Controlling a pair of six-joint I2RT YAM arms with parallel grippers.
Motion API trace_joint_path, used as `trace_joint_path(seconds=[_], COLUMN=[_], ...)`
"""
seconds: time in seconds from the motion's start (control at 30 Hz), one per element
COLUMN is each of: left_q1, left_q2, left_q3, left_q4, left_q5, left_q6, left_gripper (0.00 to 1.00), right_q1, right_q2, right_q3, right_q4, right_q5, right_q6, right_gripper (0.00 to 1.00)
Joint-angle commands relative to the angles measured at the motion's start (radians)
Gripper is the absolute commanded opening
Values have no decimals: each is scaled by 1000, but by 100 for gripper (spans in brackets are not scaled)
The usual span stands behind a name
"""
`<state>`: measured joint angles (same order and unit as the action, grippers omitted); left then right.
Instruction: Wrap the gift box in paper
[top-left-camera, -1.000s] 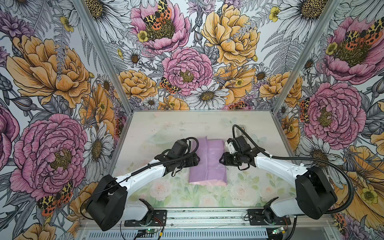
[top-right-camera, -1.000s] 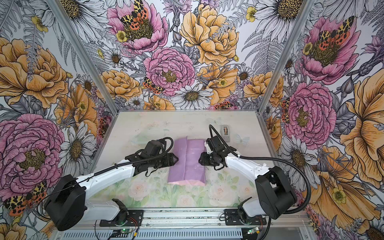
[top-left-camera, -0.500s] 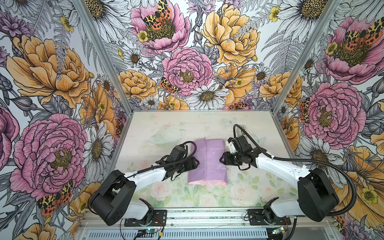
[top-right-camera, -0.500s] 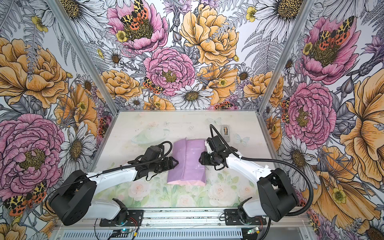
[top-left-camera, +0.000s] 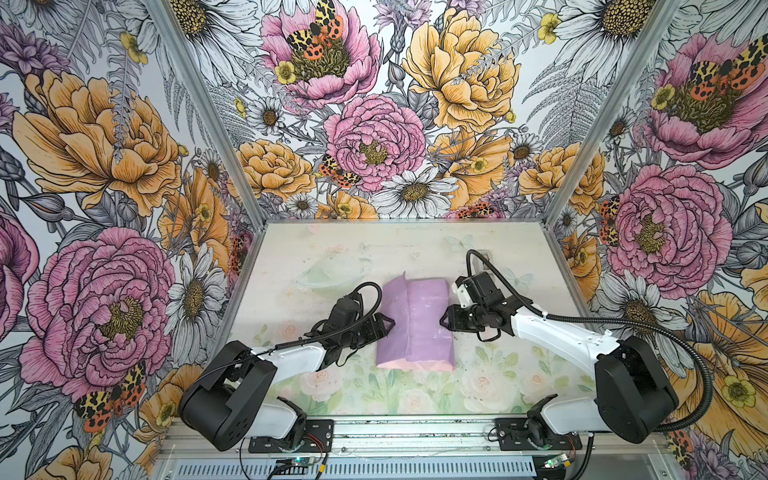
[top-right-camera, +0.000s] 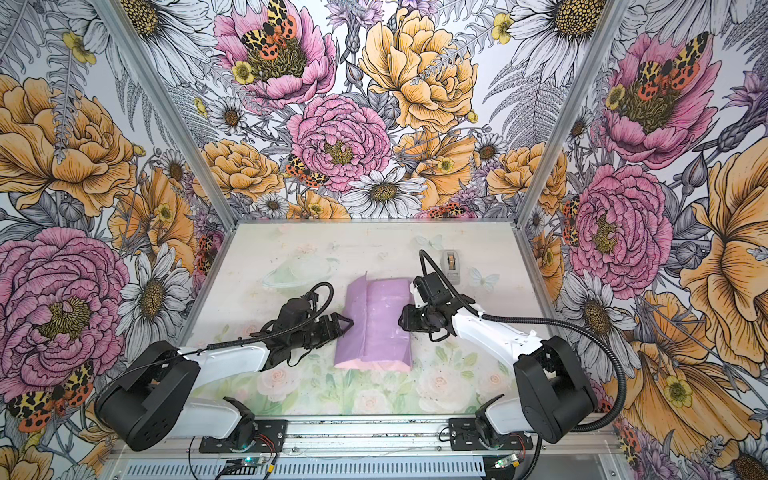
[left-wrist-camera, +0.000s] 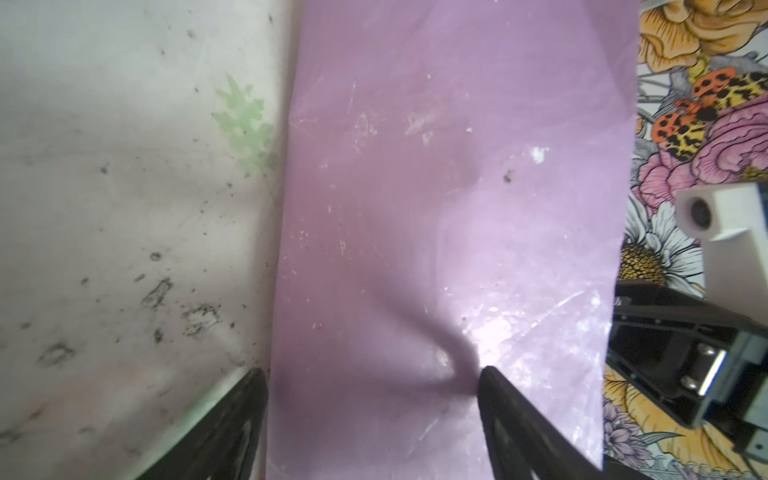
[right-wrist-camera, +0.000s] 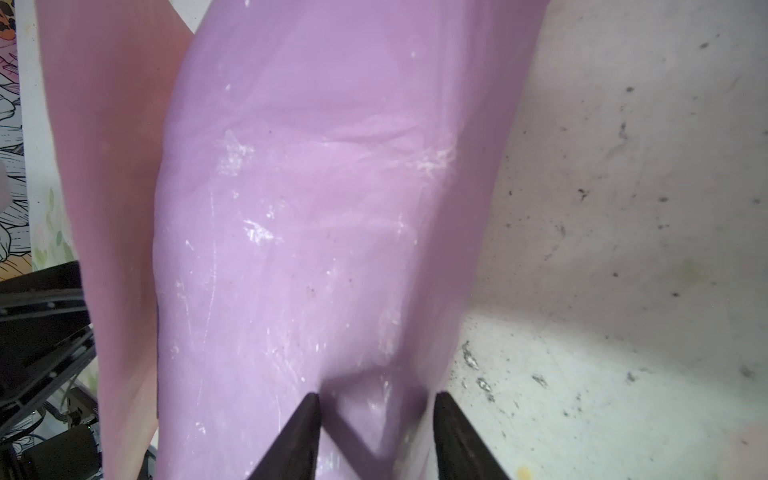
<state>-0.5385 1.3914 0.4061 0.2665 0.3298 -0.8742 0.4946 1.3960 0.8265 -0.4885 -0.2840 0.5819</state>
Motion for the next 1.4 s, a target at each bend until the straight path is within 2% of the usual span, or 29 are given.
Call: trace_joint_path(seconds=[0.0, 0.3, 0.5, 0.83, 1.07, 1.23, 1.37], left_q1=[17, 16, -4, -50, -85, -94, -100], left_q2=[39, 95, 114, 99, 84, 109, 120], left_q3=[-46, -76, -61, 29, 117, 135, 150], left_q4=[179, 378, 429, 286, 79, 43, 34], left_q5=[66, 141, 160, 140, 79, 57, 54], left_q6=[-59, -111, -118, -54, 17, 25, 19], left_gripper=[81, 81, 81, 81, 81, 81, 80], right_q1=[9, 10, 13, 15, 13, -18, -41], right_q2=[1, -7, -5, -18, -45, -106, -148], right_q3=[-7, -11, -6, -6, 1, -5, -22], right_q4=[-3, -2, -3, -2, -1, -2, -2], right_q5=[9, 12, 11, 14, 0, -46, -70], right_q6=[-19, -17, -21, -21, -19, -9, 6], right_gripper=[46, 46, 46, 45, 46, 55, 66])
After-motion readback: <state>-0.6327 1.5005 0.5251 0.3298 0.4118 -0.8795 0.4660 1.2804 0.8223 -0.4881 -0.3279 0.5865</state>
